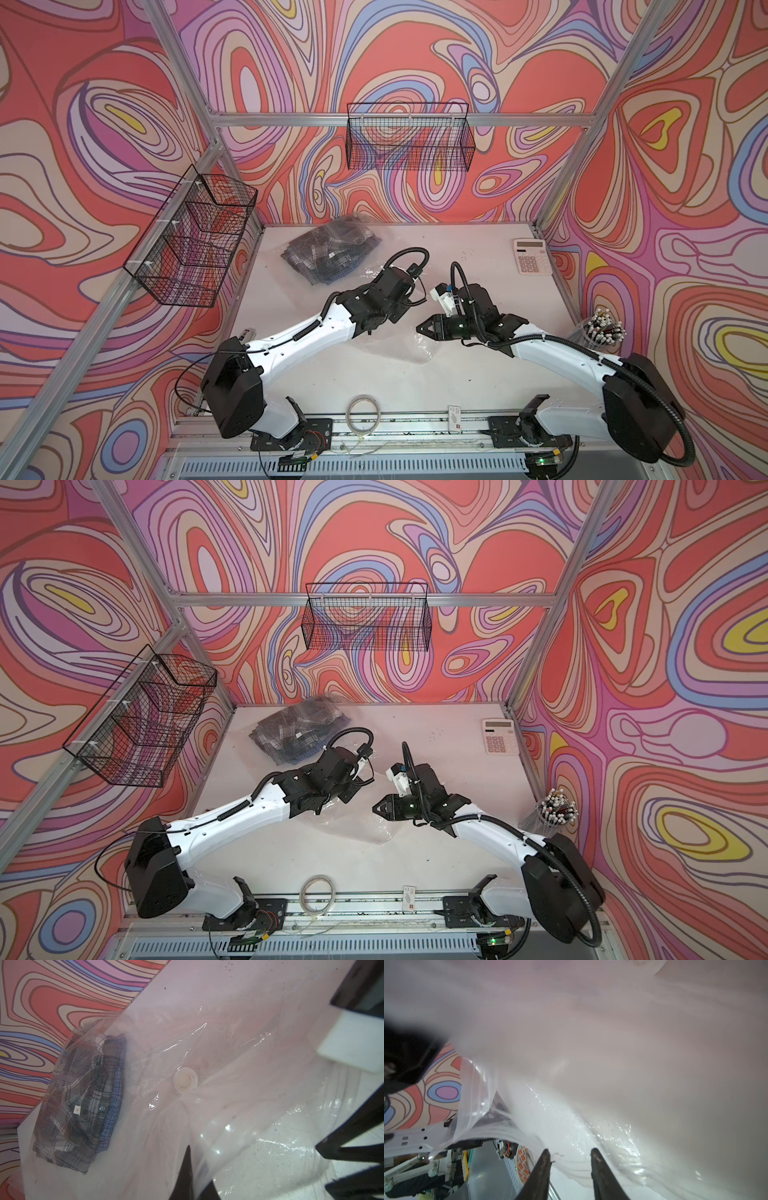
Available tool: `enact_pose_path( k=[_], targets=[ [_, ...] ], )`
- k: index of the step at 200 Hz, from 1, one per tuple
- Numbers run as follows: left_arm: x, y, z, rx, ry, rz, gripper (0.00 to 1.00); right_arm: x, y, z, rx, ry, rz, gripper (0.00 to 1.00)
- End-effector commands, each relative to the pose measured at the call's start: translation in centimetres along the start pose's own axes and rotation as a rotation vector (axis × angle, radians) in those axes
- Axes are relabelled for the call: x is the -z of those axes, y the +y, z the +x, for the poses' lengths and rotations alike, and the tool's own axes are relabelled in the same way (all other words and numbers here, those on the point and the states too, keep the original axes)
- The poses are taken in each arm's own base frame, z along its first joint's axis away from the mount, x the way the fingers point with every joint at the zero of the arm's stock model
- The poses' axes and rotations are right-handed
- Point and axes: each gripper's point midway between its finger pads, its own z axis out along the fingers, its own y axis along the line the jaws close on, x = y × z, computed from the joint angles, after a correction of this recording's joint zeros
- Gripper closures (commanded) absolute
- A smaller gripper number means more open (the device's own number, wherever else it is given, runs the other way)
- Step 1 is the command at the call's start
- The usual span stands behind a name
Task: Take the shirt out of the vacuum bag
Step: Open the vacuum bag at the center of the board, then move the shirt from the vacuum bag.
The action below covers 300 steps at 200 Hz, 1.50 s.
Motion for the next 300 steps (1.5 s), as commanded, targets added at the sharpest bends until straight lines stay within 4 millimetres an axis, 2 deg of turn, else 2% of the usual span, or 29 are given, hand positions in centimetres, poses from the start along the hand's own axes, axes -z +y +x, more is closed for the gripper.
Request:
enact_pose_path(
  k=[1, 22, 41, 56, 74, 92, 106, 122, 142, 151, 188, 218, 237, 260, 300],
  targets=[
    [1.2, 1.1, -1.5, 0.034, -0.039, -0.029, 1.00, -1.8, 0.4, -1.6, 0.006, -0.093, -0.023, 0.66],
    [1.3, 1.6, -2.0, 0.036, -0.042, -0.050, 1.00, -3.9, 0.0, 0.3, 0.046, -0.032, 0.037, 0.66],
    [1.1, 1.8, -2.3, 0.047, -0.041, -0.049, 1.00, -4.7, -0.2, 1.8, 0.095, 0.010, 0.100, 0.67],
    [0.6, 1.5, -2.1, 0.054, -0.029, -0.037, 1.00, -4.1, -0.5, 2.0, 0.109, 0.000, 0.142, 0.68],
    [-0.3, 1.2, -1.5, 0.064, -0.004, -0.025, 1.00, -2.2, -0.4, 1.3, 0.135, -0.050, 0.185, 0.67],
    [-1.2, 1.0, -1.1, 0.080, 0.017, -0.011, 1.00, -0.3, 0.4, 0.8, 0.187, -0.077, 0.210, 0.68],
    [-1.6, 0.9, -1.0, 0.092, 0.025, -0.002, 1.00, 0.5, 0.8, 1.0, 0.232, -0.059, 0.234, 0.68],
    [-1.9, 0.9, -1.3, 0.101, 0.029, 0.001, 1.00, 0.4, 0.5, 2.3, 0.293, 0.013, 0.288, 0.68],
    [-2.1, 0.9, -1.7, 0.111, 0.034, 0.007, 1.00, -0.9, -0.7, 4.4, 0.340, 0.115, 0.357, 0.70],
    [-2.1, 0.9, -1.9, 0.112, 0.033, 0.011, 1.00, -1.4, -1.1, 4.7, 0.341, 0.126, 0.368, 0.70],
    [-0.5, 1.4, -3.1, 0.120, 0.006, 0.013, 1.00, -4.3, -1.3, 3.8, 0.290, 0.077, 0.338, 0.72],
    [1.2, 1.9, -3.6, 0.124, -0.040, 0.019, 1.00, -7.2, -3.1, 3.2, 0.244, 0.039, 0.369, 0.73],
    [1.8, 2.0, -3.3, 0.113, -0.036, 0.020, 1.00, -8.7, -2.6, 2.2, 0.233, 0.016, 0.346, 0.74],
    [2.2, 2.2, -2.4, 0.104, -0.032, 0.012, 1.00, -8.9, -2.3, 1.7, 0.230, 0.000, 0.335, 0.74],
    [2.4, 2.0, -1.3, 0.125, -0.031, 0.017, 1.00, -7.0, -3.6, 0.3, 0.174, -0.039, 0.337, 0.72]
  ],
)
